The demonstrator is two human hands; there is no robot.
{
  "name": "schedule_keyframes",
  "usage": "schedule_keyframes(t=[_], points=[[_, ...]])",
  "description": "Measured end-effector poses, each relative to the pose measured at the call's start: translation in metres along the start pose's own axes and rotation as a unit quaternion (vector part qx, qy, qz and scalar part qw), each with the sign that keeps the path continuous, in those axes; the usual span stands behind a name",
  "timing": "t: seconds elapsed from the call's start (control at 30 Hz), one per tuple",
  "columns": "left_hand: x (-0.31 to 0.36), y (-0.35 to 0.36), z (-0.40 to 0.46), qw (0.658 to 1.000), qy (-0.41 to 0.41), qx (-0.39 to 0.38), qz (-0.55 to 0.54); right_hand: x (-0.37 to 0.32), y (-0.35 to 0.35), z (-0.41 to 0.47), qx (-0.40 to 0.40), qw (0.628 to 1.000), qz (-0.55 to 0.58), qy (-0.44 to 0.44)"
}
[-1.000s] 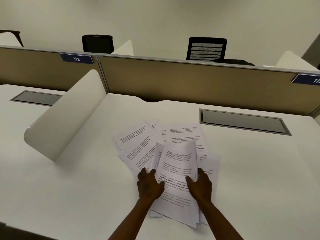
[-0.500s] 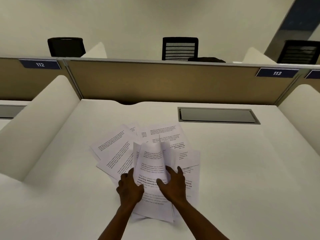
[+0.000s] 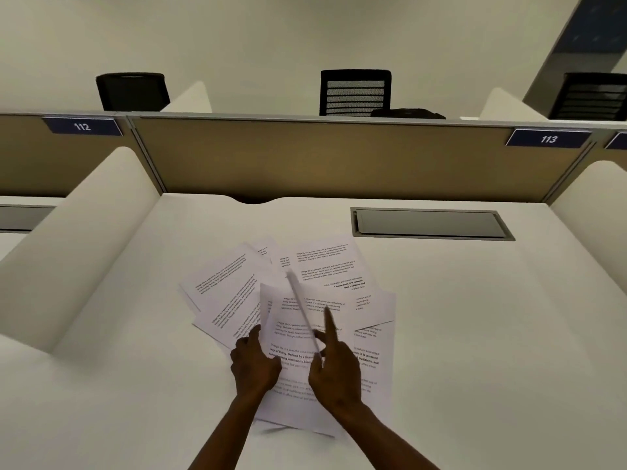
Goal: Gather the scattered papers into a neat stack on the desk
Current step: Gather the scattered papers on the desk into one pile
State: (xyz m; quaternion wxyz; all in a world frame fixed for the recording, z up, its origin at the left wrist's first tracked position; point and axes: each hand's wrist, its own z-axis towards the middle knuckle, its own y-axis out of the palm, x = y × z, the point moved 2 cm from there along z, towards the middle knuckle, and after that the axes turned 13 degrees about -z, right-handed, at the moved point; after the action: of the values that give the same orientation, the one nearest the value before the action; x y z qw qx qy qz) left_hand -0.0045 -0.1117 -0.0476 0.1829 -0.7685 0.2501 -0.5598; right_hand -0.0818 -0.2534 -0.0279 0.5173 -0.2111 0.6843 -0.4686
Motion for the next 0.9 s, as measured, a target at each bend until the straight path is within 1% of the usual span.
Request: schedule_keyframes(t=[0.07, 0.13, 0.23, 0.27, 0.43, 0.57, 0.67, 0.8, 0.83, 0.87, 0.9], points=[[-0.003, 0.000, 0.000, 1.000, -0.001, -0.006, 0.017, 0.012, -0.002, 0.006, 0.006, 0.997, 0.035, 0.067], [-0.006, 0.000, 0.001, 1.000, 0.006, -0.010, 0.027, 0.022, -0.002, 0.011, -0.001, 0.993, 0.044, 0.107], [-0.008, 0.002, 0.000, 0.999, 0.011, -0.012, 0.047, 0.028, 0.001, 0.016, -0.087, 0.983, 0.011, 0.161], [-0.009, 0.003, 0.000, 0.999, 0.012, -0.011, 0.051, 0.028, 0.002, 0.017, -0.100, 0.981, 0.010, 0.168], [-0.010, 0.005, 0.000, 0.996, 0.017, -0.011, 0.083, 0.021, 0.002, 0.022, -0.100, 0.979, 0.035, 0.173], [-0.011, 0.006, 0.001, 0.996, 0.018, -0.011, 0.089, 0.014, -0.002, 0.024, -0.062, 0.978, 0.093, 0.179], [-0.012, 0.006, 0.001, 0.995, 0.019, -0.010, 0.094, 0.002, -0.010, 0.018, -0.024, 0.979, 0.151, 0.138], [-0.014, 0.006, 0.001, 0.996, 0.025, -0.007, 0.085, -0.010, -0.011, 0.006, 0.030, 0.992, 0.113, 0.054], [-0.014, 0.006, 0.001, 0.996, 0.026, -0.007, 0.083, -0.010, -0.010, 0.005, 0.036, 0.992, 0.111, 0.055], [-0.014, 0.005, 0.001, 0.996, 0.026, -0.008, 0.081, -0.010, -0.009, 0.005, 0.034, 0.988, 0.131, 0.076], [-0.014, 0.005, 0.000, 0.997, 0.027, -0.009, 0.078, -0.008, -0.009, 0.006, 0.029, 0.978, 0.173, 0.115]])
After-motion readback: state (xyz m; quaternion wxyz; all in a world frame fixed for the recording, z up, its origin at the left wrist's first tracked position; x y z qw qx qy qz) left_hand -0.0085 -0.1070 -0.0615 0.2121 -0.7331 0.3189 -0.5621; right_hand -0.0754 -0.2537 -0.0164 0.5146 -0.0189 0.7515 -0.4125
